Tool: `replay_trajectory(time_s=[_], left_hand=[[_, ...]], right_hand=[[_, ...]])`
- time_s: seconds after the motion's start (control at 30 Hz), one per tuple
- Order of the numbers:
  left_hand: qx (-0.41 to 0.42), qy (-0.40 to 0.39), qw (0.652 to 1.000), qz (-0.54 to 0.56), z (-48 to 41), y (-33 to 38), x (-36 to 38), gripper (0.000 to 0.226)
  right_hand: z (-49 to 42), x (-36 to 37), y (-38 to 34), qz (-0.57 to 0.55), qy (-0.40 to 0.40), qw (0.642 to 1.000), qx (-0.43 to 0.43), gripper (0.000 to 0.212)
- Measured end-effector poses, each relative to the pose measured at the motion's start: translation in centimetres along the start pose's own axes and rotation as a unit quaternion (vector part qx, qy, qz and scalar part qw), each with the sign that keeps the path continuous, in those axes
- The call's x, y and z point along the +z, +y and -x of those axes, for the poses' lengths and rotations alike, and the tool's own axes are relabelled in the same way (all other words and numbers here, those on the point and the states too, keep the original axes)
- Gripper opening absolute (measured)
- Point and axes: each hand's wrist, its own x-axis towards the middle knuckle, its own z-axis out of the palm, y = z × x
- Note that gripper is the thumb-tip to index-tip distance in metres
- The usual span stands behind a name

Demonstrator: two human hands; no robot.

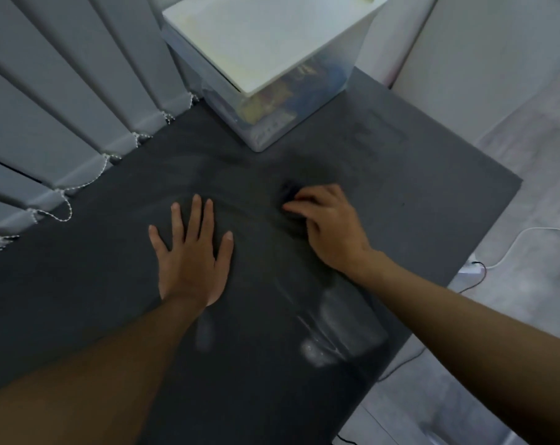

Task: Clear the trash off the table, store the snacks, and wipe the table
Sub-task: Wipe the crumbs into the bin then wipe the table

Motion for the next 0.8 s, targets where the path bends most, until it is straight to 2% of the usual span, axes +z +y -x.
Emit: replay_trajectory(time_s=[0.07,0.1,0.17,0.23,0.27,0.33,0.43,0.5,0.57,0.63,0.67,0.7,0.73,0.8], left_hand=[[0.023,0.007,1.0,0.015,0.1,0.1,0.0,0.064],[0.035,0.012,0.999,0.019,0.2,0.1,-0.1,0.062],[0.066,0.024,0.997,0.019,0.3,0.0,0.0,0.06],[0.105,0.023,0.994,0.018,0.4,0.1,0.0,0.061],[0.124,0.023,0.992,0.014,0.4,0.2,-0.1,0.061],[0.145,0.024,0.989,0.003,0.4,0.4,-0.3,0.059],[0.135,0.028,0.991,-0.001,0.3,1.1,-0.8,0.055],[0.123,0.031,0.992,0.017,0.3,1.6,-1.0,0.052],[0.105,0.031,0.993,0.042,0.2,2.1,-1.1,0.053],[0.079,0.026,0.995,0.061,0.3,3.1,-1.2,0.056],[0.066,0.024,0.995,0.068,0.4,3.7,-1.1,0.058],[0.06,0.021,0.995,0.071,0.4,4.5,-1.1,0.059],[0.063,0.017,0.995,0.072,0.4,5.3,-1.1,0.06],[0.085,0.01,0.994,0.073,0.2,7.2,-1.0,0.061]], right_hand=[[1.3,-1.3,0.2,0.013,-0.073,0.994,-0.076,0.044],[1.6,-1.9,1.1,0.029,-0.07,0.994,-0.081,0.044],[2.0,-3.1,3.1,0.039,0.0,0.999,0.019,0.045],[2.9,-3.6,3.7,0.034,0.097,0.98,0.17,0.044],[3.6,-3.3,3.1,0.035,0.122,0.972,0.199,0.043],[5.6,-2.5,0.7,0.026,0.106,0.982,0.152,0.041],[8.7,-3.0,-1.4,0.021,-0.004,1.0,-0.008,0.035],[9.2,-4.1,-0.1,0.045,-0.039,0.997,-0.049,0.035],[9.2,-5.0,1.9,0.059,0.02,0.998,0.03,0.036],[9.3,-5.4,2.9,0.049,0.112,0.974,0.188,0.037],[9.4,-5.1,2.5,0.044,0.142,0.96,0.236,0.038],[9.7,-4.6,1.7,0.038,0.15,0.958,0.241,0.039],[10.1,-4.3,0.7,0.031,0.135,0.968,0.211,0.038],[11.7,-4.0,-0.6,0.019,0.056,0.995,0.086,0.035]])
